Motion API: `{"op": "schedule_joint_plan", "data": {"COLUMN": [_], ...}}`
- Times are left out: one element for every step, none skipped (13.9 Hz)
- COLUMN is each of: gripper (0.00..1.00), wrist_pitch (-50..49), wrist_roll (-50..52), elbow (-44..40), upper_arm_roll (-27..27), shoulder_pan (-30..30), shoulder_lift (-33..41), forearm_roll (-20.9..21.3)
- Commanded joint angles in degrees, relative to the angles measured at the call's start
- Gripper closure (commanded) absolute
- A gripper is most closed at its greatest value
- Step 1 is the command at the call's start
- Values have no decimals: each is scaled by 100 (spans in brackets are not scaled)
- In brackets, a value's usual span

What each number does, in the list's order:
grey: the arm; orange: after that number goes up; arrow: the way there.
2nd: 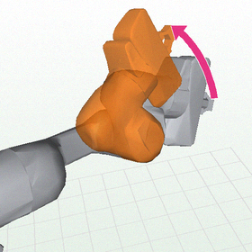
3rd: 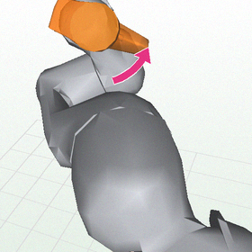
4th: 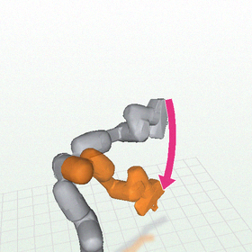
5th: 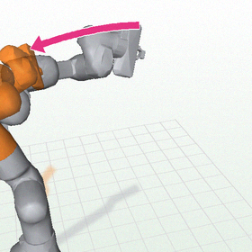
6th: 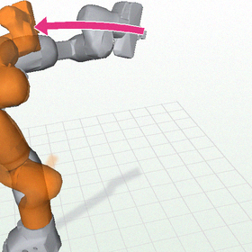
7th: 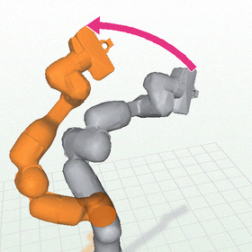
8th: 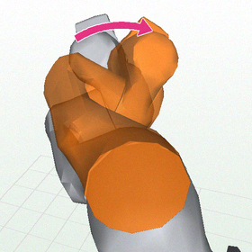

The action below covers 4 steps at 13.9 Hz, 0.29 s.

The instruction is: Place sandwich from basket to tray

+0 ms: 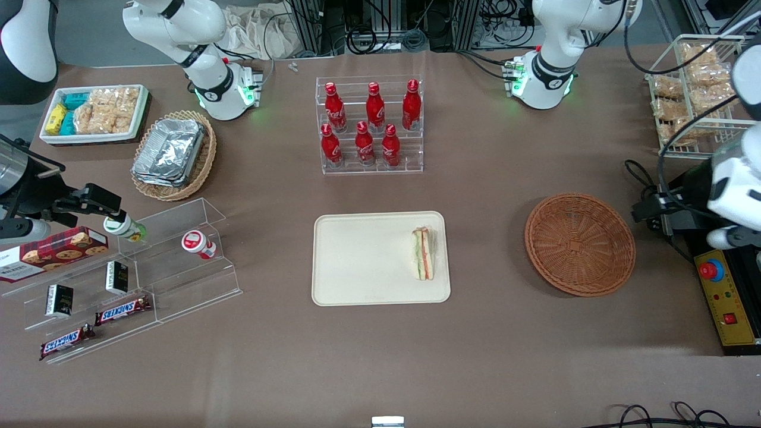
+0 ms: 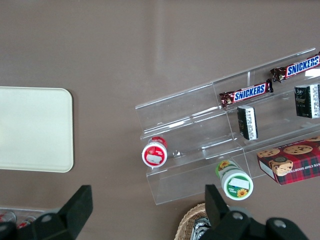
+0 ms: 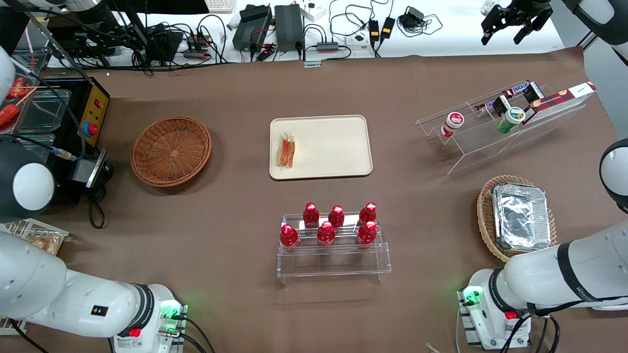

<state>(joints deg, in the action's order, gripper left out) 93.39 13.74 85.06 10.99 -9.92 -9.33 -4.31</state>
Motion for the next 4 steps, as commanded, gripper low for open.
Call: {"op": "schedule_joint_plan", "data": {"gripper": [0, 0, 0, 0], "wrist_pitch": [-102, -102, -111, -111], "wrist_roll": [-37, -38, -20, -20], "elbow": [-226, -218, -217, -217], "upper_arm_roll": [-518, -666, -842, -922], "shoulder_pan": [665, 823, 990, 1036], "shoulder_lift": [-95, -95, -87, -95], "forearm_roll": [-114, -114, -106, -71]}}
